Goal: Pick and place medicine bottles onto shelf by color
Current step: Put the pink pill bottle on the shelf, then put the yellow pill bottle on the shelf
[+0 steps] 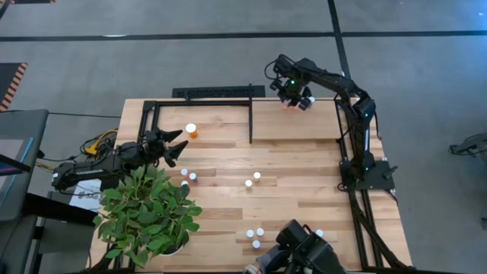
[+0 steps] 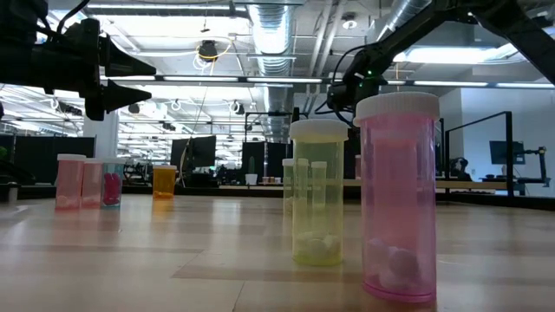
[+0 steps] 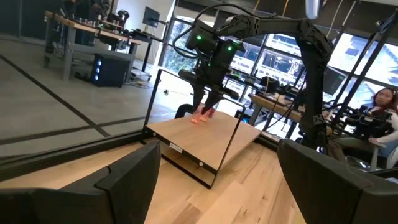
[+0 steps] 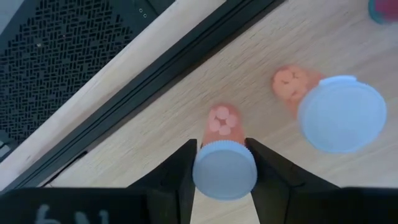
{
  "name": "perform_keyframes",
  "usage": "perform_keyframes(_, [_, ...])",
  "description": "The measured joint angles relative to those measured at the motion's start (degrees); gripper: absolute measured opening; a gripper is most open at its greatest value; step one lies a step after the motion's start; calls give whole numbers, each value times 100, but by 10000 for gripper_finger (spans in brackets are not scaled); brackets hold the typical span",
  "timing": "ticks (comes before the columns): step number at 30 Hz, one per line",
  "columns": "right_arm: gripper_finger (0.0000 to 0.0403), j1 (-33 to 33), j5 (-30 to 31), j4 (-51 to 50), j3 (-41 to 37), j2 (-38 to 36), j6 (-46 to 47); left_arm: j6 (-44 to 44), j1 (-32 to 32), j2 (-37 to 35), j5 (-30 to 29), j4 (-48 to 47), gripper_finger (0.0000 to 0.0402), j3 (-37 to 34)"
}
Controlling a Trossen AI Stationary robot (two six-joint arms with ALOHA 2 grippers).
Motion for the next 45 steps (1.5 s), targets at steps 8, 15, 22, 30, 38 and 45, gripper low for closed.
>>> perform_keyframes(8, [158, 1, 4, -50, 0, 6, -76, 0, -1, 2, 0, 0, 312, 0])
perform_keyframes(15, [194, 1, 2, -50, 0, 9, -76, 0, -1, 0, 0, 0, 312, 1])
perform_keyframes(22, [247, 1, 0, -151, 142, 9, -78, 0, 0, 2, 0, 0, 312, 0])
perform_keyframes(30, [265, 20, -2, -735, 568, 9, -371, 0, -2, 2, 0, 0, 312, 2])
perform_keyframes(38, [265, 101, -17, -1935, 1247, 7, -772, 0, 0, 0, 0, 0, 312, 0])
perform_keyframes(45, [265, 311, 13, -2754, 1892, 2, -1556, 0, -1, 1, -1, -2, 312, 0])
